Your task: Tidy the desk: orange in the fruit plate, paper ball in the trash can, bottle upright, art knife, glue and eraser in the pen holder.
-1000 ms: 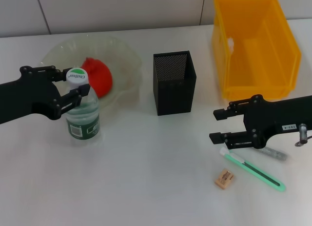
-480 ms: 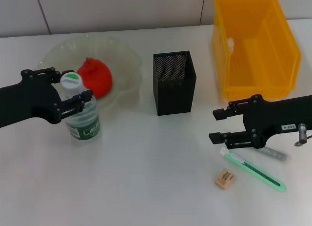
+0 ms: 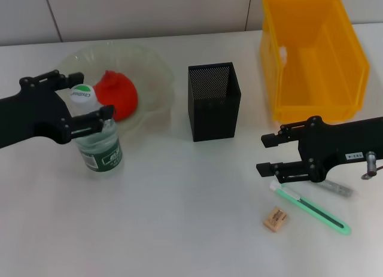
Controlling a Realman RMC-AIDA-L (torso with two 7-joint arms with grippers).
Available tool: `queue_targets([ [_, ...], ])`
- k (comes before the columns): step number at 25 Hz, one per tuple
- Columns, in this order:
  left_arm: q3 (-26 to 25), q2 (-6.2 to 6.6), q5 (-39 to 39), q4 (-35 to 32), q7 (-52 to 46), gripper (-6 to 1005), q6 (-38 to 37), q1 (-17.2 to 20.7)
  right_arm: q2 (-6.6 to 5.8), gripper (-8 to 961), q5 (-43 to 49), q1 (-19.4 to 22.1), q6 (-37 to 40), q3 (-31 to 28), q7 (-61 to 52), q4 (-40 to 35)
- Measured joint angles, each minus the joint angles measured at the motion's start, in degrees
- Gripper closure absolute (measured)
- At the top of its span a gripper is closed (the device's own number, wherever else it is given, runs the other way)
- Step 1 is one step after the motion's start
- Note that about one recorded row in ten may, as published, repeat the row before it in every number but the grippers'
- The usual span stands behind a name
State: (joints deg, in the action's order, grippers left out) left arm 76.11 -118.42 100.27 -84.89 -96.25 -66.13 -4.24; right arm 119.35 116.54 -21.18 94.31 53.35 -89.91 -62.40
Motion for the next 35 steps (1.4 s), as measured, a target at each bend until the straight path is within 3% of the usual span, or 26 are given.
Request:
queue_targets([
  [7, -2.8, -0.27, -3.4, 0.6, 1.0, 208, 1.2, 0.0, 0.0, 335, 0.0, 0.3, 0.0, 0.2, 0.0, 0.0],
  [11, -5.9, -0.14, -15.0, 3.1, 6.0, 205, 0.0, 0.0, 0.0, 335, 0.0, 0.4, -0.6, 0.2, 0.0, 0.2],
  [13, -6.5, -0.13, -17.2, 3.7, 7.0, 205, -0.6, 0.0, 0.0, 335, 0.0, 0.5, -0.7, 0.2, 0.1, 0.3],
  [16, -8.6, -0.05, -22.9, 5.8, 10.6, 206, -6.4, -0.5, 0.0, 335, 0.0, 0.7, -1.6, 0.2, 0.3, 0.5],
  [26, -5.4, -0.06, -22.9, 6.3, 13.3, 210, -19.7, -2.9, -0.16, 335, 3.8, 0.3, -3.4, 0.3, -4.6, -1.8],
  [35, 0.2, -0.14, -17.7, 7.3, 16.6, 214, -20.9, -2.5, -0.23, 335, 9.1, -0.1, -2.7, 1.8, -15.8, -9.7],
])
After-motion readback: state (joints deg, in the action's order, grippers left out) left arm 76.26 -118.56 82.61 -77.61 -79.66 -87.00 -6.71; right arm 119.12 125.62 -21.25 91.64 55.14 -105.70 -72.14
